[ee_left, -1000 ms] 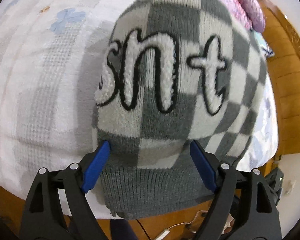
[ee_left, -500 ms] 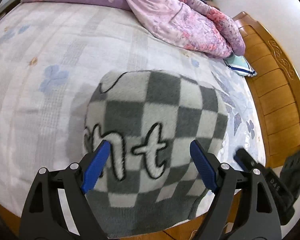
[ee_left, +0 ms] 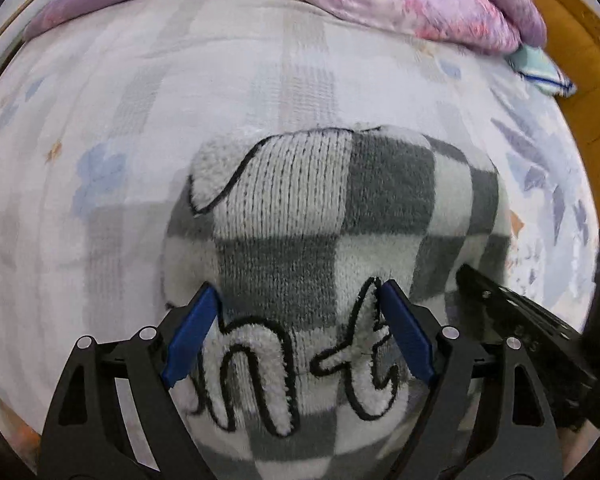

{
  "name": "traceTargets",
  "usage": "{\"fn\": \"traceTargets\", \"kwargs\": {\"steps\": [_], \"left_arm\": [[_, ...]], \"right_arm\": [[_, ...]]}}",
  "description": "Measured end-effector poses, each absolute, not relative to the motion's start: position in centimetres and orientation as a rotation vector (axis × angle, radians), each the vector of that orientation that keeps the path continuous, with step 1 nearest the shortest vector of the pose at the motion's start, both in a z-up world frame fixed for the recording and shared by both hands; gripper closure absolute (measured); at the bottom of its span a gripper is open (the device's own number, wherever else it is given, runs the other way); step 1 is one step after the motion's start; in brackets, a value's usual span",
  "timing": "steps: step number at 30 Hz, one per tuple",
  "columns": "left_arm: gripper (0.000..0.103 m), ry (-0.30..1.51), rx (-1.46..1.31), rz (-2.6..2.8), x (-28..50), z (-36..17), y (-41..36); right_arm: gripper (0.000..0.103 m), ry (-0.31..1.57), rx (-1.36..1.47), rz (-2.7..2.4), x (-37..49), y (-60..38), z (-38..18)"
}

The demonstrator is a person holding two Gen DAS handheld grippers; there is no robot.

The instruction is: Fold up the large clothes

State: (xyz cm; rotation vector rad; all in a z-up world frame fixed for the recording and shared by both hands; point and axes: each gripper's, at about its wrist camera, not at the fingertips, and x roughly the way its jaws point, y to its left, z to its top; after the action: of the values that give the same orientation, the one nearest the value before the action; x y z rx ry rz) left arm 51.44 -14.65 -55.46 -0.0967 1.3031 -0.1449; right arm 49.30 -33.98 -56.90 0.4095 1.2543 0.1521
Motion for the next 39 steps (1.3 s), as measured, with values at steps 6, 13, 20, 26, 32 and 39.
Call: {"fn": "traceTargets", "kwargs": {"steps": [6,13,20,26,32,39], "left_arm": [[0.012,1.318,0.045,-0.135,52.8,-57.2,-17.6],[0.012,1.312,0.029,-0.183,52.5,-57.2,-17.1],[0.011,1.233,-0.067,-0.264,49.2,-55.0,-13.9],[0.011,1.33,-0.218,-0.279,44.3,-56.9,-10.2],[0.009,1.385,-0.308,-0.261,41.2,-59.8,-9.6],[0.008,1.389,-0.376,-0.276,40.5,-60.5,-9.3]], "right_arm": [[0.103,1.246,0.3,0.14,50.2,-33.7,-57.8],[0.103,1.261,0.314,0.124,50.3,-33.7,-57.6],[0.098,1.283,0.263,0.183,48.2,-33.3,-54.0],[0.035,1.3,0.185,0.164,42.9,-32.6,-53.3],[0.033,1.293,0.074,0.112,40.2,-31.9,-54.1],[0.017,1.364,0.4,0.069,38.6,-36.2,-57.5]]}}
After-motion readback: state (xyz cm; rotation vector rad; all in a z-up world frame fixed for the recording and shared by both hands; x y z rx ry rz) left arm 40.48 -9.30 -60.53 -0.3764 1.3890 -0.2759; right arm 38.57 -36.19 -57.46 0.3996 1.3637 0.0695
